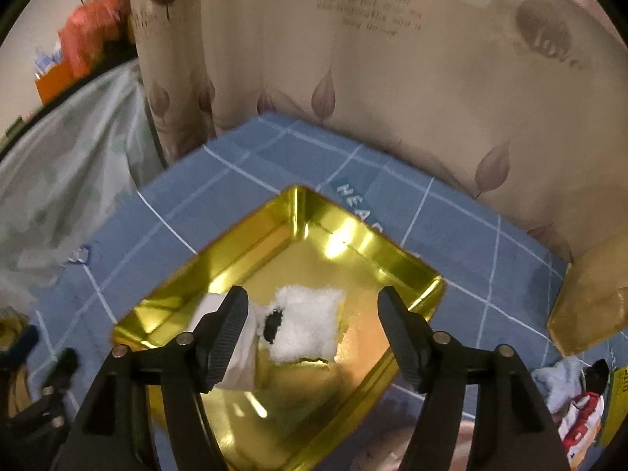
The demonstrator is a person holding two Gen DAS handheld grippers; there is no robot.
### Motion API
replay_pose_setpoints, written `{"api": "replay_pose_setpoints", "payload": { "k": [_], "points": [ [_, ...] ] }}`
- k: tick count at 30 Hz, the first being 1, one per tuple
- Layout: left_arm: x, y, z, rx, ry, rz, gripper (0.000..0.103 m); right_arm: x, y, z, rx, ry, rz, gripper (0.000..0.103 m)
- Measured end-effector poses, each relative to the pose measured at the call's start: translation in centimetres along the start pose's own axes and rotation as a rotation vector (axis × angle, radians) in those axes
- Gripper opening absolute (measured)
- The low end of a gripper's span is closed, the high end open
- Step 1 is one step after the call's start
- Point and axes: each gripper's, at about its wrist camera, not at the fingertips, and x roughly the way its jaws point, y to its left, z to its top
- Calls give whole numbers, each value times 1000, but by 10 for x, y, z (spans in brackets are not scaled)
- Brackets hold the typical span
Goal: Organize soft objects
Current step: 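Move the right gripper back to the pile and grasp the orange toy figure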
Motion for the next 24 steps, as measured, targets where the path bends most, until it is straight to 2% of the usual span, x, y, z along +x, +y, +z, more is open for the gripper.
{"api": "replay_pose_setpoints", "payload": {
  "k": [6,8,14,24],
  "points": [
    [-2,-1,-1,6,-3,2,63,-60,-23,-24,24,-84,27,68],
    [-2,-1,-1,6,0,2,63,-76,-37,-38,27,-105,8,68],
    [-4,-5,-1,25,-8,7,63,-113,-99,-92,80,-139,-127,68],
    [-6,-11,-3,47,-20,23,63,-134,-227,-180,275,-66,-352,68]
  ]
}}
